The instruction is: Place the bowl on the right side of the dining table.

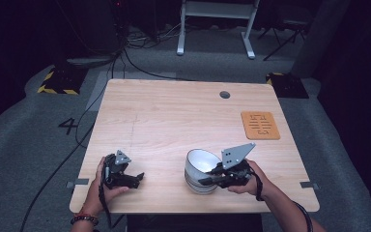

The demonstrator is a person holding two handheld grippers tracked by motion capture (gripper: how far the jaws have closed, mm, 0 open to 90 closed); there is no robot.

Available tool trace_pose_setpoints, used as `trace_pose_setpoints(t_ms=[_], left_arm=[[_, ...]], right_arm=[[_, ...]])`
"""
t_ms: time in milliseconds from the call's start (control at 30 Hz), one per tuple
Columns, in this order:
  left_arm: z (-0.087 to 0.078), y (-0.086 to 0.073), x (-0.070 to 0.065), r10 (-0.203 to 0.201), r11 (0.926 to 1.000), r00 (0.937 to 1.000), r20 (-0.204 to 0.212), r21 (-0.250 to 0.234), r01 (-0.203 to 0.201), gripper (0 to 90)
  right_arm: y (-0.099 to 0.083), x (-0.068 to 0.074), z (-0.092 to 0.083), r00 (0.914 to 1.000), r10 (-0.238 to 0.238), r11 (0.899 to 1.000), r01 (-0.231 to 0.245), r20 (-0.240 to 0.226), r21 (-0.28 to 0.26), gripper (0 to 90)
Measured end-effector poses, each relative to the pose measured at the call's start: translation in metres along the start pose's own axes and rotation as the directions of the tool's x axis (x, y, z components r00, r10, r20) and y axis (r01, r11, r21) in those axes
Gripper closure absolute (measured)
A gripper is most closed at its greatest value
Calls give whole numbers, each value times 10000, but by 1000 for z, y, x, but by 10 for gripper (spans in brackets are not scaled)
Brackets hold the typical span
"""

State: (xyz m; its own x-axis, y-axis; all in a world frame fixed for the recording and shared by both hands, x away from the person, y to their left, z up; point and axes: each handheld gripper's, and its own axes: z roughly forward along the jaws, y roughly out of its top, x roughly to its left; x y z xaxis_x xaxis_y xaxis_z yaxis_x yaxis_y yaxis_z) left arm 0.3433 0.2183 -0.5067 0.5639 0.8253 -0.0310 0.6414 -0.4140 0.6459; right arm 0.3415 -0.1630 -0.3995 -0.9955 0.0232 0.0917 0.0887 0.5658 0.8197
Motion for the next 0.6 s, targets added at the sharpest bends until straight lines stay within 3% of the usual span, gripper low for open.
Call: trace_pose_setpoints(t_ms=[600], left_arm=[[0,0,0,-3,10000,10000,2,2,3,2]], right_arm=[[3,2,-16,9996,-155,9989,165,229,-445,815]])
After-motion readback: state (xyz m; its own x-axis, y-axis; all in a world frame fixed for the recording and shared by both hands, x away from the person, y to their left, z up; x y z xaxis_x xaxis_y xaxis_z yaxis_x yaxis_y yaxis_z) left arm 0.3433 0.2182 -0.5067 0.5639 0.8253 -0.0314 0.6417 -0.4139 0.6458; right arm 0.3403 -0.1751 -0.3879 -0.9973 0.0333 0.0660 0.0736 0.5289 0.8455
